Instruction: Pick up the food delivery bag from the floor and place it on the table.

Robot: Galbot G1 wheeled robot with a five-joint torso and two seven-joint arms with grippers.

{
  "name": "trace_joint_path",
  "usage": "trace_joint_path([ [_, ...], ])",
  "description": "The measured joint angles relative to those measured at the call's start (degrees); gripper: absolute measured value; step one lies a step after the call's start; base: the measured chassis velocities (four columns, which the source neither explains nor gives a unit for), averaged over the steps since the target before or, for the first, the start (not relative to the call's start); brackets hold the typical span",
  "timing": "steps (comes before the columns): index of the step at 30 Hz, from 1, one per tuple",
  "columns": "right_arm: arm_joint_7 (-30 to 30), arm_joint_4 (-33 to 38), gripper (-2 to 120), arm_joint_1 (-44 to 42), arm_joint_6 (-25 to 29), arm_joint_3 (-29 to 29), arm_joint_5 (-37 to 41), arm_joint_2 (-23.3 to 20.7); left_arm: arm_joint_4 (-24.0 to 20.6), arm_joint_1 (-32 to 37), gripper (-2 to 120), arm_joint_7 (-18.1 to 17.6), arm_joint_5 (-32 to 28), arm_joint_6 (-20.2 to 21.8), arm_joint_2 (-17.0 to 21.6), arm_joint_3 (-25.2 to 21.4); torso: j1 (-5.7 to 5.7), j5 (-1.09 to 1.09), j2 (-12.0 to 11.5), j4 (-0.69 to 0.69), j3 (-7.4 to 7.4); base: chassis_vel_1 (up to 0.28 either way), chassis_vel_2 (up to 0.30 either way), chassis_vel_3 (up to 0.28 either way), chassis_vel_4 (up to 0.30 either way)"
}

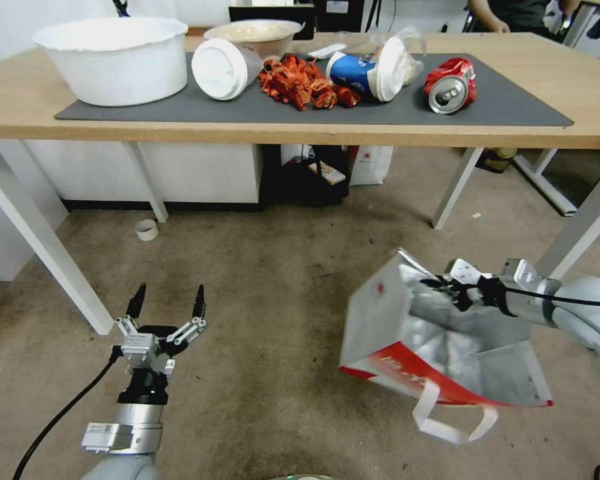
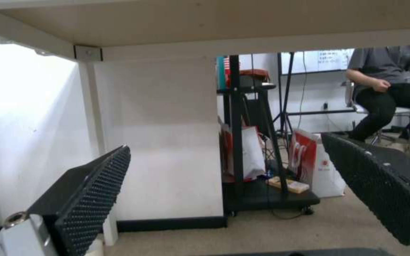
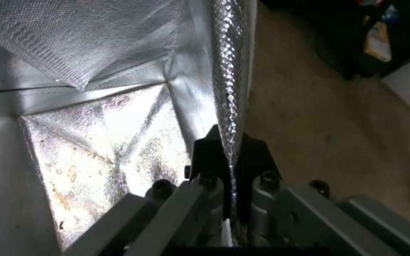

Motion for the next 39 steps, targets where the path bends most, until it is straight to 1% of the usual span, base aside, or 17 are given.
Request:
trace_joint_path([
  [2, 1.9, 2.4, 0, 0.5, -2.4, -0.4, 4.8, -0.7, 0.0, -0.1, 100, 0.1, 0.2, 0.0, -0.1, 0.2, 0.00, 0.00, 0.0, 0.00, 0.00, 0.000, 0.000, 0.000, 0.000],
  [3, 1.9, 2.4, 0, 0.5, -2.4, -0.4, 4.8, -0.7, 0.0, -0.1, 100, 0.1, 0.2, 0.0, -0.1, 0.2, 0.00, 0.00, 0.0, 0.00, 0.00, 0.000, 0.000, 0.000, 0.000],
  [5, 3.6, 4.4, 0, 0.9, -4.3, -1.0, 8.1, -1.1, 0.0, -0.1, 100, 0.2, 0.5, 0.0, -0.3, 0.4, 0.00, 0.00, 0.0, 0.00, 0.00, 0.000, 0.000, 0.000, 0.000],
  [7, 4.1, 5.4, 0, 1.0, -4.9, -1.4, 8.6, -1.1, 0.1, -0.2, 100, 0.2, 0.8, 0.0, -0.4, 0.5, 0.00, 0.01, 0.0, 0.00, 0.00, 0.000, 0.000, 0.000, 0.000],
  [13, 4.4, 7.9, 0, 1.3, -5.2, -1.9, 8.2, -1.2, 0.4, -0.4, 100, 0.3, 1.3, 0.0, -0.9, 0.7, 0.00, 0.02, 0.0, -0.01, 0.00, 0.000, 0.000, 0.000, 0.000],
  [23, 4.1, 12.5, 0, 0.9, -5.2, -1.7, 6.8, -3.7, 0.4, -0.6, 100, 0.3, 3.1, 0.0, -2.0, 1.1, 0.00, 0.01, 0.0, 0.00, 0.00, 0.000, 0.000, 0.000, 0.000],
  [33, 4.4, 12.6, 0, 0.2, -5.4, -2.0, 6.4, -3.1, -0.3, -0.8, 100, 0.6, 3.2, 0.2, -1.8, 1.1, 0.00, 0.02, 0.0, 0.00, 0.00, 0.000, 0.000, 0.000, 0.000],
  [39, 4.5, 12.1, 0, 0.1, -5.4, -2.4, 5.8, -2.6, -0.4, -0.9, 100, 1.3, 3.2, 1.3, -1.8, 1.3, 0.00, 0.02, 0.0, 0.00, 0.00, 0.000, 0.000, 0.000, 0.000],
])
